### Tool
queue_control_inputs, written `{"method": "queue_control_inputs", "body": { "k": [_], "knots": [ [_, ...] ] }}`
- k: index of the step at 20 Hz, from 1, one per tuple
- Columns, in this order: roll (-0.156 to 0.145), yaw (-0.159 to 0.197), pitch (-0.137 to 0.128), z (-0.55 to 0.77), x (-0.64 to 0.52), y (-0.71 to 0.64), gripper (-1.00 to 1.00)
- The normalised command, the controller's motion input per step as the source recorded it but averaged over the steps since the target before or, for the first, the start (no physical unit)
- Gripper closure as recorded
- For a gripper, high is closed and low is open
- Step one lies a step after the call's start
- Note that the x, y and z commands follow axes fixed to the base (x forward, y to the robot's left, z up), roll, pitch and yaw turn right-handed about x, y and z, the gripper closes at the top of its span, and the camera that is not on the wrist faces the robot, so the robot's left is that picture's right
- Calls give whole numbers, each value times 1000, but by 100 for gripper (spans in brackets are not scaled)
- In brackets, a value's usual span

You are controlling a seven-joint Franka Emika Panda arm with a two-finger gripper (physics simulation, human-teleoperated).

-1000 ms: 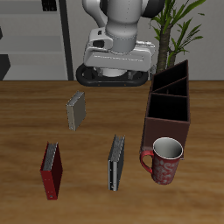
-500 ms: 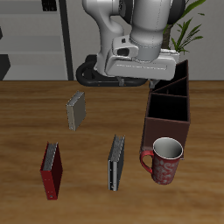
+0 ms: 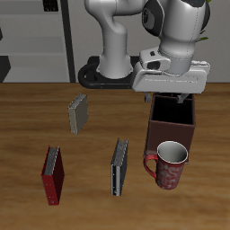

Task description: Place the red mug into the left desk caddy's right compartment and place the striped book into the left desk caddy's back compartment

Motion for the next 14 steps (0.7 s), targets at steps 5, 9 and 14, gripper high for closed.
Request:
{"method": "queue_control_inputs", "body": {
  "k": [5, 9, 14],
  "knots": [
    [-54, -20, -8, -157, 420, 346, -100],
    [-40, 33, -36, -240, 319, 288, -100],
    [-8, -24, -49, -218, 190, 248, -100]
  ]
}}
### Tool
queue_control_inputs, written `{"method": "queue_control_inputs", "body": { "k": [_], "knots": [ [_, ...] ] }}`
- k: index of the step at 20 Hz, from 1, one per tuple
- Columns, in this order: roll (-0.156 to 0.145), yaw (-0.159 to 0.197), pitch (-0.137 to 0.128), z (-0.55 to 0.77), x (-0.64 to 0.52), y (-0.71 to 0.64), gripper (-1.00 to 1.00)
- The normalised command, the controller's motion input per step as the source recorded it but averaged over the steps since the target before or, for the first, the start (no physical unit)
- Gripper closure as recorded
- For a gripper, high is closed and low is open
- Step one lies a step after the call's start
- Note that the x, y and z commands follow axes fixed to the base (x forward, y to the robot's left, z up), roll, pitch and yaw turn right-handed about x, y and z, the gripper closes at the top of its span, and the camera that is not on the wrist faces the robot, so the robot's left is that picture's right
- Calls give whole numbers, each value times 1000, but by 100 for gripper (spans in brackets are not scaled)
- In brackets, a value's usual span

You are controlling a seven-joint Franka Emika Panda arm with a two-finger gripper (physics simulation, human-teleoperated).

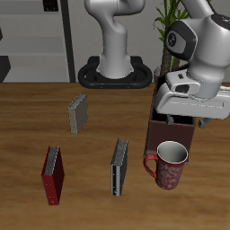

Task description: Place the red mug into the left desk caddy's right compartment and place the striped book into the left desk caddy's back compartment

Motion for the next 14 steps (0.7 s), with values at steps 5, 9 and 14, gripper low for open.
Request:
{"method": "queue_control_inputs", "body": {
  "k": [5, 9, 14],
  "knots": [
    [-5, 5, -6, -371, 129, 248, -100],
    [15, 9, -18, -512, 119, 182, -100],
    [6, -28, 24, -485, 103, 29, -100]
  ]
}}
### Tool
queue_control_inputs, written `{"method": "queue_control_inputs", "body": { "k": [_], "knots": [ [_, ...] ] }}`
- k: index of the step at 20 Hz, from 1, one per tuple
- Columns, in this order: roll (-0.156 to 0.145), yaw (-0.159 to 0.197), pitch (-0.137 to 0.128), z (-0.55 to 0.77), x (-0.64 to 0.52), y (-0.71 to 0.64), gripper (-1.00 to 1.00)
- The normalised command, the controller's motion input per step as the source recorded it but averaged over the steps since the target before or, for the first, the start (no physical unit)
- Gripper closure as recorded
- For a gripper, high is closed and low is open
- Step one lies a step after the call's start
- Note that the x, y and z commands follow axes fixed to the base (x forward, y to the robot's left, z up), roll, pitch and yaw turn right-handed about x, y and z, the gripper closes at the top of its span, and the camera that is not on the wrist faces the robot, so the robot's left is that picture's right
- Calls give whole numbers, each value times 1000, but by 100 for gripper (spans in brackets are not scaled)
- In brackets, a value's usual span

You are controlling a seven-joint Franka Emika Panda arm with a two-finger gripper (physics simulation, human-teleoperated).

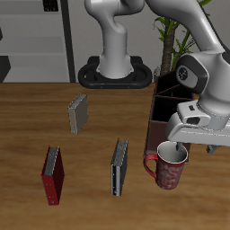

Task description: Place the red mug into the left desk caddy's right compartment and place the striped book into the left desk caddy's back compartment

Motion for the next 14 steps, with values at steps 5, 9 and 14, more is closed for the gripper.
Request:
{"method": "queue_control_inputs", "body": {
  "k": [5, 9, 14],
  "knots": [
    [-4, -25, 63, -518, 91, -90, -100],
    [-6, -38, 96, -548, 121, -149, 100],
    [-18, -7, 21, -168, 3, -178, 100]
  ]
}}
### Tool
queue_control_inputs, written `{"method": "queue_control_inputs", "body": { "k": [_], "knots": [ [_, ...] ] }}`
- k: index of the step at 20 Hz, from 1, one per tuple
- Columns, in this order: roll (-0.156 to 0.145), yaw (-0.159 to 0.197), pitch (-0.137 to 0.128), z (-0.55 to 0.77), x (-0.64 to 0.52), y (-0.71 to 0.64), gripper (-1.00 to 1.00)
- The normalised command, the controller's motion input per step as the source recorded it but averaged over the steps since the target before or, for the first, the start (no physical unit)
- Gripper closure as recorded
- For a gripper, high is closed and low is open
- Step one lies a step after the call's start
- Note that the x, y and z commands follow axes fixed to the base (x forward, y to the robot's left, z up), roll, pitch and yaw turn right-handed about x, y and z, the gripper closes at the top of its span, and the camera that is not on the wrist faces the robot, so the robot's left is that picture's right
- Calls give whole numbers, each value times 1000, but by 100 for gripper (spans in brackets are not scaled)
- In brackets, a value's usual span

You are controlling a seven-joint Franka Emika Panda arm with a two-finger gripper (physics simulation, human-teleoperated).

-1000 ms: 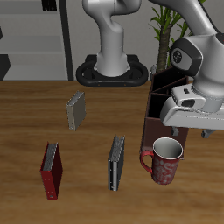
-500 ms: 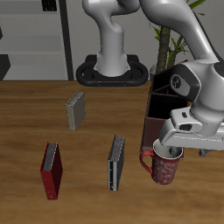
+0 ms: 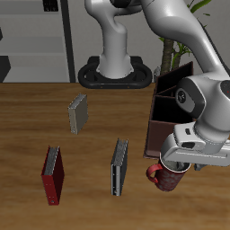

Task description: Place the red mug into the left desk caddy's right compartment and place the striped book into the left desk caddy's back compartment

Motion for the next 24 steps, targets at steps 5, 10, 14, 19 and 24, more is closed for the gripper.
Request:
{"method": "queue_control_inputs", "body": {
  "k": [5, 10, 14, 19, 24],
  "knots": [
    [-12, 2, -21, 164, -16, -185, 100],
    [-19, 12, -70, 500, -109, -224, 100],
    [-9, 11, -96, 720, -246, -208, 100],
    [-13, 2, -54, 430, -232, -129, 100],
    [2, -7, -69, 658, -589, -152, 100]
  ]
}}
